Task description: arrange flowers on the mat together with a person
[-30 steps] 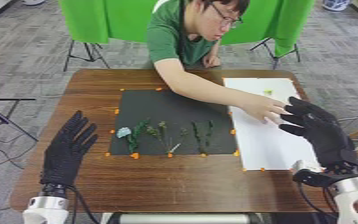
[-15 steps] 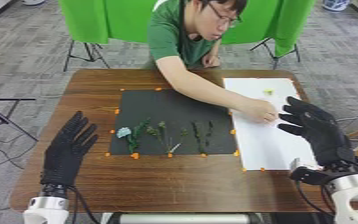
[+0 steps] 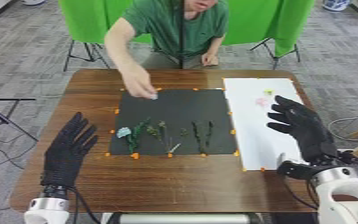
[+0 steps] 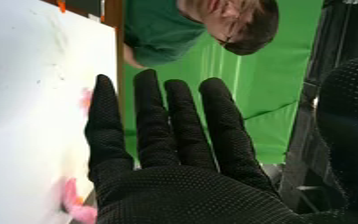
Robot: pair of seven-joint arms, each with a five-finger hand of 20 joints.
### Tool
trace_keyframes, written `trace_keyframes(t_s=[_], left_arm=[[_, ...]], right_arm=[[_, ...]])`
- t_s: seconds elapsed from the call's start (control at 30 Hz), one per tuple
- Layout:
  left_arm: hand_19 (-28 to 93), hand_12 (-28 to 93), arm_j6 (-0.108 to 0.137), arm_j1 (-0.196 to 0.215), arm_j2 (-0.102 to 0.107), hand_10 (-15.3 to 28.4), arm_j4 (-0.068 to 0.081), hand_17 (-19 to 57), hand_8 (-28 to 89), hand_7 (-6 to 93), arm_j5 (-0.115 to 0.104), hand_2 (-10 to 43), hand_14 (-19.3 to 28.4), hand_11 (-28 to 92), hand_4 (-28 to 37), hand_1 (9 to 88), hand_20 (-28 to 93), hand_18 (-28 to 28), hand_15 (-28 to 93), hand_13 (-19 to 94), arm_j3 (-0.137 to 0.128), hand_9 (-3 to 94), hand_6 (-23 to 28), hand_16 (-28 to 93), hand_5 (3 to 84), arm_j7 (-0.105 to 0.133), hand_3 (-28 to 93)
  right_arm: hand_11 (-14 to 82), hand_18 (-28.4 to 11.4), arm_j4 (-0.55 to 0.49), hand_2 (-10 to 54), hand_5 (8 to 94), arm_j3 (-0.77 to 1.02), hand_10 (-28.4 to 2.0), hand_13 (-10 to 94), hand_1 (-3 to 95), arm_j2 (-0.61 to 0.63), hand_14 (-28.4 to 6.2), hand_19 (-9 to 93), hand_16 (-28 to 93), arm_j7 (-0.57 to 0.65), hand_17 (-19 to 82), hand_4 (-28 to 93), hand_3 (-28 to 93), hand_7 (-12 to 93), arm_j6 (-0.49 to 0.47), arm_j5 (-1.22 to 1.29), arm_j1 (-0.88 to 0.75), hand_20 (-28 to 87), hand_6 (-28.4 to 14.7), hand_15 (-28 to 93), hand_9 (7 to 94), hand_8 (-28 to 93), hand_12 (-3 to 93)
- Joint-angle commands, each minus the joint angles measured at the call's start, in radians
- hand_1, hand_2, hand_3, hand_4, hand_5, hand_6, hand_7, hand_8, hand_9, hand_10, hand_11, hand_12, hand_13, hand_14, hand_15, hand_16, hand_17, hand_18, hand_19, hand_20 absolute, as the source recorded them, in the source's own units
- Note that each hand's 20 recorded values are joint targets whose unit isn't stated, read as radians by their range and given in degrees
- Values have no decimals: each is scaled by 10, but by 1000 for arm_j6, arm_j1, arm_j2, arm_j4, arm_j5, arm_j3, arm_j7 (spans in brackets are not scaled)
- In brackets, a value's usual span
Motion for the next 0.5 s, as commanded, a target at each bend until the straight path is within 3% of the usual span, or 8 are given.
trace_keyframes(t_s=[0.03, 0.17, 0.23, 0.3, 0.5], left_arm=[[379, 137, -2, 15, -9, 95, 0, -110, -86, 131, -6, -47, 125, 152, -283, 269, 88, 209, 173, 186, 1, 204, 36, 54, 295, -5, 672], [379, 137, -4, 13, -9, 96, 2, -110, -86, 131, -7, -46, 125, 152, -283, 268, 88, 209, 171, 186, 1, 204, 36, 54, 296, -7, 673], [380, 137, -5, 14, -10, 96, 2, -111, -86, 130, -7, -47, 126, 152, -283, 268, 89, 210, 171, 187, 2, 204, 37, 54, 297, -6, 674], [380, 137, -5, 12, -11, 96, 1, -111, -85, 129, -6, -47, 126, 152, -283, 268, 89, 210, 172, 187, 1, 205, 37, 54, 297, -8, 674], [380, 137, -7, 14, -12, 96, 1, -111, -85, 127, -5, -47, 126, 151, -283, 267, 89, 210, 172, 187, 1, 205, 35, 54, 298, -7, 674]], right_arm=[[109, -212, 10, -70, 370, -23, -142, 303, 199, 17, -122, 457, 260, 14, 82, -256, 830, 141, 25, -17, 38, 263, -63, 211, 340, -97, 212], [109, -213, 18, -70, 371, -40, -142, 303, 198, 22, -122, 457, 258, 23, 82, -256, 830, 141, 27, -19, 58, 263, -63, 212, 340, -97, 211], [108, -212, -4, -70, 372, 40, -142, 303, 198, -22, -122, 457, 257, 7, 82, -256, 830, 142, -57, -8, -7, 263, -62, 212, 340, -97, 212], [108, -212, -8, -70, 371, 55, -142, 303, 198, -32, -122, 457, 257, 6, 82, -256, 830, 143, -74, -7, -20, 263, -62, 212, 340, -97, 212], [108, -213, -6, -69, 369, 57, -141, 304, 198, -34, -122, 456, 256, 8, 81, -256, 829, 142, -83, -12, -19, 263, -61, 214, 340, -96, 212]])
